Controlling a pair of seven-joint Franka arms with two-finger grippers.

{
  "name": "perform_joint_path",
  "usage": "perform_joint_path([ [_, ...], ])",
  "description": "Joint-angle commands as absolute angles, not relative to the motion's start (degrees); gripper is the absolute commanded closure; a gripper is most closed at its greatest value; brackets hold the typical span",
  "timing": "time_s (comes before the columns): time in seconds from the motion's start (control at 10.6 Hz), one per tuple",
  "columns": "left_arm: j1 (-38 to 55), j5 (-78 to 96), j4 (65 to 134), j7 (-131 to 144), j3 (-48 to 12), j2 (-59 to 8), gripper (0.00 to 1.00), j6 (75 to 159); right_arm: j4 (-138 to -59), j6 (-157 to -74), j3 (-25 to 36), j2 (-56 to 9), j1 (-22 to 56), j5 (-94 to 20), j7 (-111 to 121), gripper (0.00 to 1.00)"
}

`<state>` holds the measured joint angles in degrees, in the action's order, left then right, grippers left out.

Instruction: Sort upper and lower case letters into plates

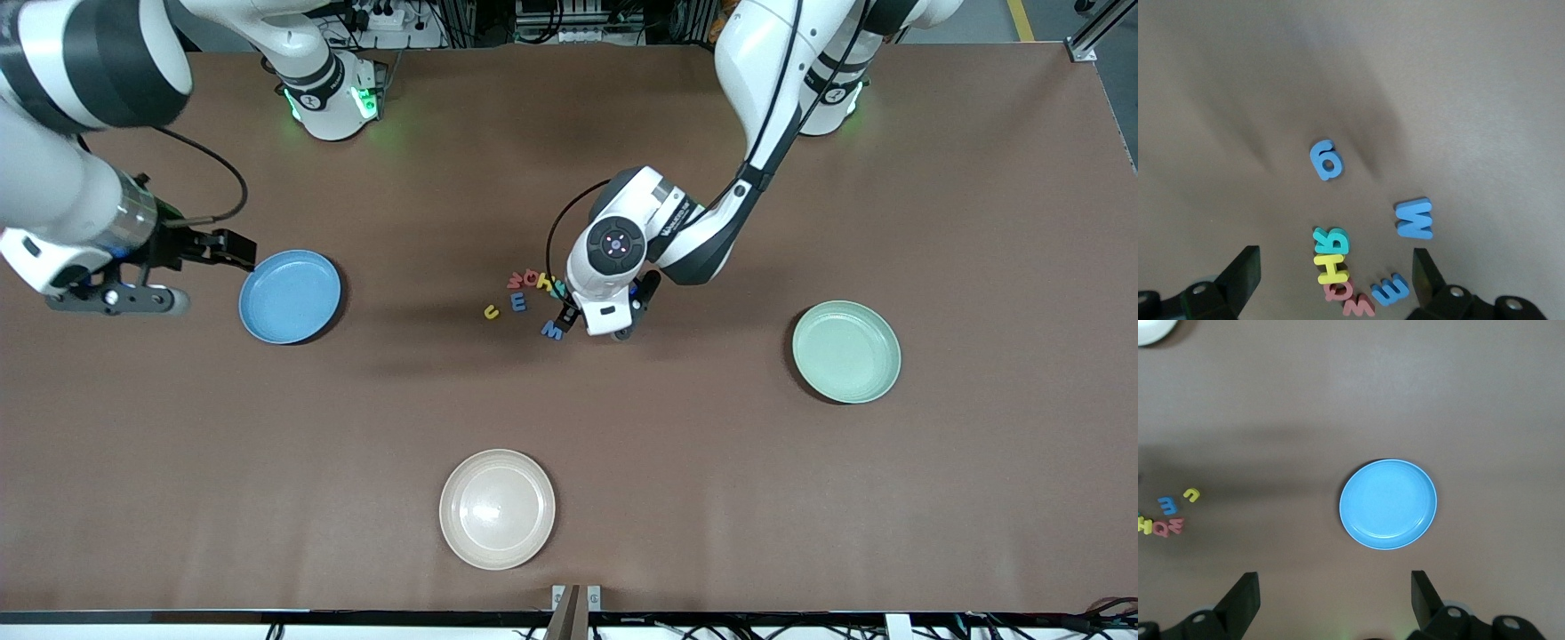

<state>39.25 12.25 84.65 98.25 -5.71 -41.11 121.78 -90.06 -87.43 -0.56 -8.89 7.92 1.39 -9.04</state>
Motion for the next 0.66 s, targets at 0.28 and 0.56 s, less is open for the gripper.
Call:
perform_joint_path([
  [0.28, 46.5, 5.4, 83.6, 106.2, -3.4, -43.9, 0.0, 126.6, -88.9, -89.2, -0.3, -18.3, 8.0, 1.2, -7.4, 0.0],
  [0.56, 47.3, 4.4, 83.8, 106.3, -3.3, -46.7, 0.0, 126.7, -89.0, -90.9, -0.3, -20.3, 9.6, -2.3, -8.3, 0.0],
])
